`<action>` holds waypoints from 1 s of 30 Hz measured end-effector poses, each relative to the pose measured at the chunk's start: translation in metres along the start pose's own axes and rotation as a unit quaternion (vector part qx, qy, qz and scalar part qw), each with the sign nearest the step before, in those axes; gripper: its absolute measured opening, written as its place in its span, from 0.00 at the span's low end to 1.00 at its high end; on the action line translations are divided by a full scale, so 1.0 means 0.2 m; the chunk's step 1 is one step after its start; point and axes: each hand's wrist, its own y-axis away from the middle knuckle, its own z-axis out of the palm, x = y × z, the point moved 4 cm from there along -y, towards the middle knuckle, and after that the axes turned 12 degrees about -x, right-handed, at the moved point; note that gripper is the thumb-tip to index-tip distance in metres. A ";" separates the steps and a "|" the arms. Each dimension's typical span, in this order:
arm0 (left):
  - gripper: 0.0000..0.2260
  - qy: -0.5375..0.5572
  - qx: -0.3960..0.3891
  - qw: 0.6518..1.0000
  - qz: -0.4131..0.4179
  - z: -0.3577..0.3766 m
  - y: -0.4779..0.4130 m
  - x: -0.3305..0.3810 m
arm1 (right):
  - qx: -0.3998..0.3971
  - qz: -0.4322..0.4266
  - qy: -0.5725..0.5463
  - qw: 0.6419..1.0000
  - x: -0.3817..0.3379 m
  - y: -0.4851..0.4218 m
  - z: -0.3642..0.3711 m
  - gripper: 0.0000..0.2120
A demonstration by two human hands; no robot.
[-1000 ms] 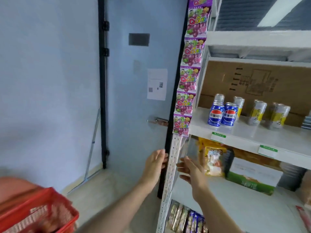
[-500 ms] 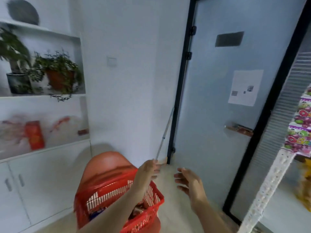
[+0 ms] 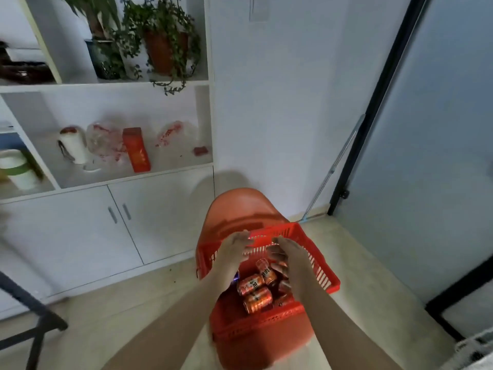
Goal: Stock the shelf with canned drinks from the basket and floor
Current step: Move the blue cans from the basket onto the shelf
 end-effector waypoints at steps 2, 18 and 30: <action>0.15 0.005 0.025 0.999 -0.029 -0.05 -0.09 -0.11 | -0.013 0.030 0.014 0.999 0.07 -0.14 -0.02 0.12; 0.12 0.058 0.275 0.929 -0.242 -0.25 -0.66 -1.02 | -0.100 0.289 0.091 0.948 0.79 -1.15 -0.37 0.09; 0.19 0.022 0.365 0.890 -0.272 -0.42 -1.01 -1.59 | -0.167 0.333 0.247 0.895 1.45 -1.67 -0.32 0.15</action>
